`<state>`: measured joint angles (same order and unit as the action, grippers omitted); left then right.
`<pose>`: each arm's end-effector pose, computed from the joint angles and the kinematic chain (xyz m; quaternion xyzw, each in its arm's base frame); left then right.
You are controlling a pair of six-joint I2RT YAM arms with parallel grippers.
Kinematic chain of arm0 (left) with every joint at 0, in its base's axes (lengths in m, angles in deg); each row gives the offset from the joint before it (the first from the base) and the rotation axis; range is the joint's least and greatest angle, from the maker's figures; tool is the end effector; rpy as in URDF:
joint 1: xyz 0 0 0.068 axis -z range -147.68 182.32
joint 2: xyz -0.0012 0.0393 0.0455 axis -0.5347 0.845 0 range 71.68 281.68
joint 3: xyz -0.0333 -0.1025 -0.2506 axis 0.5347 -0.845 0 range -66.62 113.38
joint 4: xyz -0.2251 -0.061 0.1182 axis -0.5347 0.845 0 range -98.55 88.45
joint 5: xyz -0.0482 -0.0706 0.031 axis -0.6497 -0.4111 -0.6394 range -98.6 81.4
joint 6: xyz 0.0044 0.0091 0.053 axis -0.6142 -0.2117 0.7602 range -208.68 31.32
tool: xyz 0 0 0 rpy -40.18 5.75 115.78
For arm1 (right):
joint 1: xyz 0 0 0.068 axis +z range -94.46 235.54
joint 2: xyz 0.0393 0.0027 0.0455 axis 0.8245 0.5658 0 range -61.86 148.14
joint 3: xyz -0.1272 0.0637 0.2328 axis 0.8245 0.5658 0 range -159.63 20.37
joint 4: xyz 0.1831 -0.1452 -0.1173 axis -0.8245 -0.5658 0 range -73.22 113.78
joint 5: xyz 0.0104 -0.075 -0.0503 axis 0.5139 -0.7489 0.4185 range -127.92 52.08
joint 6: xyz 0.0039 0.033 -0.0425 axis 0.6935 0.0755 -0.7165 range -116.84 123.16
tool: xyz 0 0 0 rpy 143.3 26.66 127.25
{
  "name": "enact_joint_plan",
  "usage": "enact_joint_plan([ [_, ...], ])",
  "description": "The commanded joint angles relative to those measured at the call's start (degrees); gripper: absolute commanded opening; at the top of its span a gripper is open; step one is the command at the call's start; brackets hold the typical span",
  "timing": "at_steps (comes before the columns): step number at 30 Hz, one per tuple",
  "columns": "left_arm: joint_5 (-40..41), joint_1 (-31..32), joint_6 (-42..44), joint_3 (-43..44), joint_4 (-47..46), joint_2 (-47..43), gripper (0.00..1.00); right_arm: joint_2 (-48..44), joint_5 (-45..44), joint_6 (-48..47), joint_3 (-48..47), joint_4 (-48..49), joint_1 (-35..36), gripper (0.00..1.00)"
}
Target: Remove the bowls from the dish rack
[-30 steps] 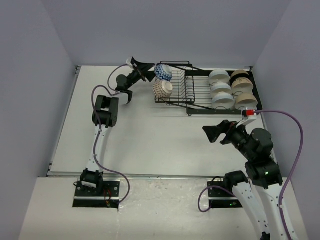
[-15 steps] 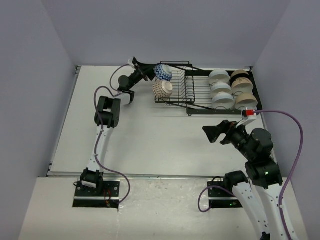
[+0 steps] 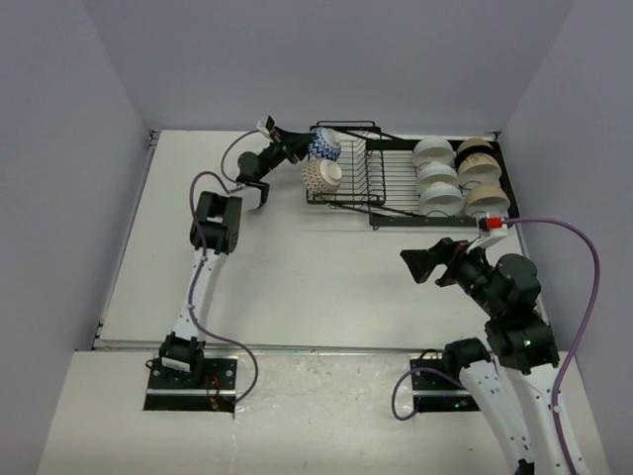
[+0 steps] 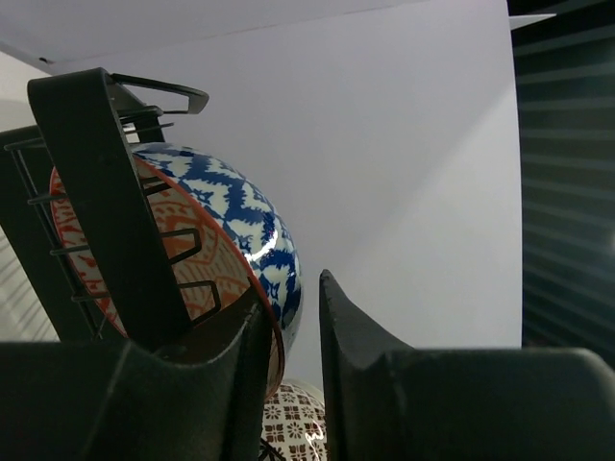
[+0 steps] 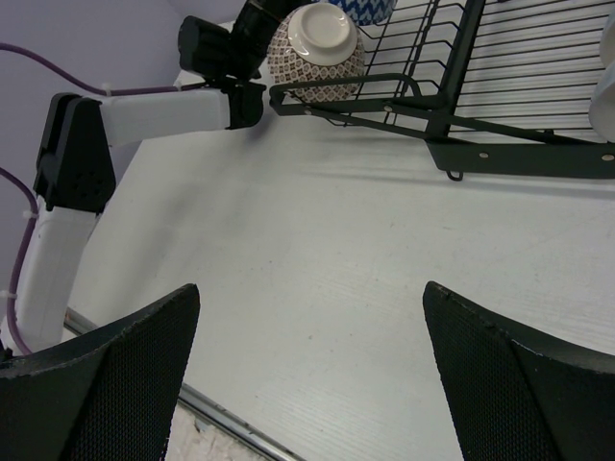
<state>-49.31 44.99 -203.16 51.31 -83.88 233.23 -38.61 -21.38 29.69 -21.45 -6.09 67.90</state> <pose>0.5560 -0.1488 0.1246 -0.1628 0.5237 -0.8087 0.2127 0.0922 0.0306 0.3315 0.0039 0.7706 0.3137 0.5547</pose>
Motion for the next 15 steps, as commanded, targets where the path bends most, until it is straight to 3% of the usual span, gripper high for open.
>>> enact_joint_plan([
  [1,0.0,1.0,-11.1,2.2,-11.5,1.2,0.25,0.4,2.0,-0.8,-0.3,2.0,-0.1,0.99],
  [4,0.3,1.0,-11.4,2.3,-11.3,1.6,0.19,0.3,2.1,-0.8,-0.2,2.1,-0.1,0.99],
  [7,0.5,1.1,-11.7,2.7,-11.5,1.8,0.00,0.4,2.1,-0.8,-0.3,2.1,-0.1,0.99],
  [15,0.6,1.2,-11.7,4.5,-11.2,0.8,0.00,0.2,2.1,-0.8,-0.2,2.1,-0.1,0.99],
])
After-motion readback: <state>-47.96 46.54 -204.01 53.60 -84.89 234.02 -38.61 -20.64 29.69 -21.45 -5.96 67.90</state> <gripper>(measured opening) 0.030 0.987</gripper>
